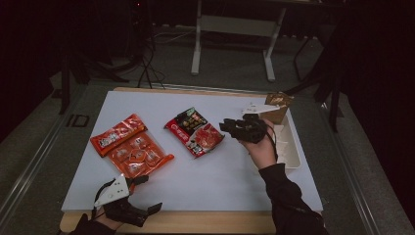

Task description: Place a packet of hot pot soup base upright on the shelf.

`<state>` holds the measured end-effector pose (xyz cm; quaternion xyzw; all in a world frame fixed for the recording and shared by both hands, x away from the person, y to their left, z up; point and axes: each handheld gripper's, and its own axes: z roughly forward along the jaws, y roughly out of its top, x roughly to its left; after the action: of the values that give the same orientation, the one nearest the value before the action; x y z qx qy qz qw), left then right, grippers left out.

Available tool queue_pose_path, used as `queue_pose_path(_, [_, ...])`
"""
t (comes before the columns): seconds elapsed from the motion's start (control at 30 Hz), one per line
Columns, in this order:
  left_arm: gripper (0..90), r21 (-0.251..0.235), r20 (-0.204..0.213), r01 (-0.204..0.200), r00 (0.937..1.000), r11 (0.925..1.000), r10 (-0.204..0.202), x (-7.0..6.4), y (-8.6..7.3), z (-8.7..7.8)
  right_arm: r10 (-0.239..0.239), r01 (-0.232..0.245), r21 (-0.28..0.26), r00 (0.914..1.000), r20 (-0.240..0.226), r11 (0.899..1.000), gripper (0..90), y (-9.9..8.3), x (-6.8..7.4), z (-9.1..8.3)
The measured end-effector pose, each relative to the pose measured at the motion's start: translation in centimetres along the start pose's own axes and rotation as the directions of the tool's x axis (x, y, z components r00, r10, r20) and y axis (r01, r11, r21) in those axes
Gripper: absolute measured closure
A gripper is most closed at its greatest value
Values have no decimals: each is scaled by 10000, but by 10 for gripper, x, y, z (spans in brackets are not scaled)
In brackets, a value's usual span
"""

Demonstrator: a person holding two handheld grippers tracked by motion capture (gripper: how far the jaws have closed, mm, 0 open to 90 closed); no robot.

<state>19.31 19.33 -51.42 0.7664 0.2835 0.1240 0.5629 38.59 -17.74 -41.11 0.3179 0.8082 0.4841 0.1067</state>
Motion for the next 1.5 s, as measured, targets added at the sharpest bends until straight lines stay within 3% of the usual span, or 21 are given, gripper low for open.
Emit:
queue_pose_path(0.1, [23,-24,3,9,10000,10000,-9,0,0,0,20,-21,156,10000,28,9999,724,1,-1,5])
queue_pose_path(0.13, [23,-41,13,23,10000,10000,-23,0,0,-1,83,-90,505,9999,144,9987,785,4,-3,21])
queue_pose_path(0.17, [24,-40,17,38,10000,10000,-38,0,0,-1,130,-140,573,9998,179,9983,829,4,-5,25])
queue_pose_path(0.33, [23,-68,57,49,10000,10000,-49,0,0,-1,492,-515,804,9983,302,9954,899,5,-13,45])
queue_pose_path(0.5, [24,-74,99,16,9999,10000,-15,0,0,-1,973,-1033,953,9931,655,9901,900,2,-19,61])
queue_pose_path(0.53, [24,-51,123,13,9999,10000,-12,0,0,-1,1244,-1329,929,9880,918,9868,900,0,-22,68])
queue_pose_path(0.6, [24,-53,137,12,9999,10000,-11,0,0,-1,1297,-1402,951,9855,1093,9855,900,-1,-24,72])
queue_pose_path(0.73, [24,-73,180,-1,9998,10000,2,-1,0,-2,1822,-1967,871,9716,1508,9766,900,-7,-32,85])
queue_pose_path(0.9, [23,-82,211,-8,9998,10000,10,-1,0,-3,1909,-2234,1261,9548,2280,9665,900,-18,-39,99])
queue_pose_path(1.0, [23,-20,249,-44,9997,10000,45,-1,0,-2,1670,-2170,1637,9473,2735,9624,900,-24,-42,109])
queue_pose_path(1.1, [24,-12,276,-61,9996,10000,61,-2,0,-3,1580,-2148,1791,9450,2864,9601,900,-27,-44,112])
queue_pose_path(1.13, [23,-19,275,-57,9996,10000,57,-2,0,-3,1734,-2366,1871,9375,3016,9534,900,-31,-48,115])
queue_pose_path(1.17, [24,-40,273,-32,9996,10000,33,-1,0,-2,1724,-2373,1871,9356,3080,9532,900,-32,-48,116])
queue_pose_path(1.27, [23,0,274,-35,9996,10000,35,-1,0,-2,1315,-2149,2237,9324,3367,9507,900,-36,-49,121])
queue_pose_path(1.33, [23,1,286,-16,9996,10000,16,-1,0,-2,1843,-2642,2133,9248,3328,9406,900,-39,-52,124])
queue_pose_path(1.37, [23,-12,286,-19,9996,10000,20,-1,0,-2,1819,-2676,2167,9198,3477,9389,900,-40,-52,125])
queue_pose_path(1.43, [23,-8,295,-51,9996,10000,51,-2,0,-3,1590,-2532,2370,9213,3550,9379,900,-42,-54,126])
queue_pose_path(1.5, [23,-45,284,-16,9996,10000,17,-1,0,-4,2142,-3002,2201,9143,3438,9281,900,-44,-57,125])
